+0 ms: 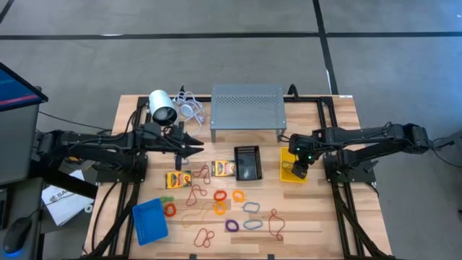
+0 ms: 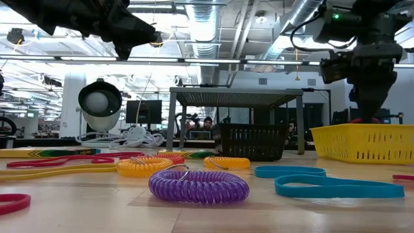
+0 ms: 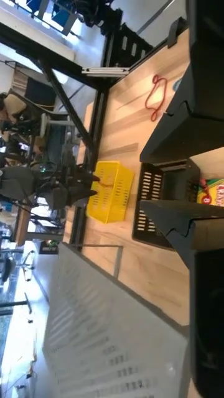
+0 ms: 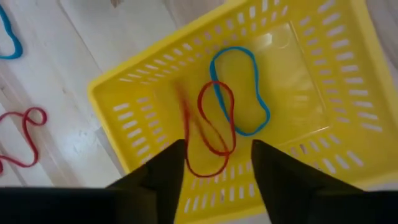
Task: Pick & Place Office Desk Supplies
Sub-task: Put the red rubber band into the yellow basket, then put the orange spring keychain into the black basket
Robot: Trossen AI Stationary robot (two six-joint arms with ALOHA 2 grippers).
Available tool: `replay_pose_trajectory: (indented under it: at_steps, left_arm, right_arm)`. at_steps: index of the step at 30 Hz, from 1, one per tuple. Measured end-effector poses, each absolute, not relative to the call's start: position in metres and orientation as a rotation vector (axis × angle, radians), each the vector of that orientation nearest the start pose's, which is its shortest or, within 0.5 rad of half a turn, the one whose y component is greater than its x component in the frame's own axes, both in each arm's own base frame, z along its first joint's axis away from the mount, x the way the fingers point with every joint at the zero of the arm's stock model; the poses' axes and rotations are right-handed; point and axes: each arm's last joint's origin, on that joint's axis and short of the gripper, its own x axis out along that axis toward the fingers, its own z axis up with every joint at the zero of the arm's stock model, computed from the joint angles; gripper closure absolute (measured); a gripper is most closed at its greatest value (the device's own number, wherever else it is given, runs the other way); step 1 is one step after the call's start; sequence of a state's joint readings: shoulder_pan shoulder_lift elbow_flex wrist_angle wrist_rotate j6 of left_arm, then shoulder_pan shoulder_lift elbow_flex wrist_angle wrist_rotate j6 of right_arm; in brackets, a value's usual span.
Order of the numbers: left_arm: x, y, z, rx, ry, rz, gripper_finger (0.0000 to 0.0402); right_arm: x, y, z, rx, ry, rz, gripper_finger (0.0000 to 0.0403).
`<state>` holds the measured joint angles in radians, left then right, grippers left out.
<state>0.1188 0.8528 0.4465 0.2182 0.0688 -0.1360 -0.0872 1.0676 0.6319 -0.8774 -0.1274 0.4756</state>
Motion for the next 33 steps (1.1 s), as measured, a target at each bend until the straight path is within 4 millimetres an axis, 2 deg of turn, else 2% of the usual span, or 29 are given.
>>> replay_pose_trajectory:
  at_steps: [3, 6, 11, 18, 22, 26, 33]
  left_arm:
    - [0.188, 0.019, 0.238, -0.162, 0.233, 0.030, 0.0298]
    - [0.187, 0.016, 0.234, -0.172, 0.283, -0.024, 0.0298]
    - [0.186, 0.004, 0.231, -0.182, 0.325, -0.158, 0.0298]
    - [0.189, -0.012, 0.226, -0.230, 0.364, -0.202, 0.0298]
    - [0.203, -0.018, 0.221, -0.200, 0.424, -0.162, 0.0298]
    - [0.227, -0.029, 0.221, -0.152, 0.494, -0.193, 0.0298]
    - [0.255, -0.043, 0.223, -0.117, 0.649, -0.225, 0.0298]
  right_arm:
    - [0.165, -0.011, 0.193, 0.561, 1.290, -0.291, 0.0196]
    - [0.166, -0.011, 0.193, 0.556, 1.281, -0.284, 0.0193]
    - [0.173, -0.011, 0.195, 0.510, 1.207, -0.230, 0.0206]
    - [0.181, -0.012, 0.205, 0.473, 1.138, -0.188, 0.0234]
    - [0.184, -0.012, 0.212, 0.468, 1.109, -0.186, 0.0246]
    - [0.187, -0.013, 0.217, 0.457, 1.071, -0.195, 0.0256]
    - [0.187, -0.013, 0.217, 0.457, 1.077, -0.195, 0.0268]
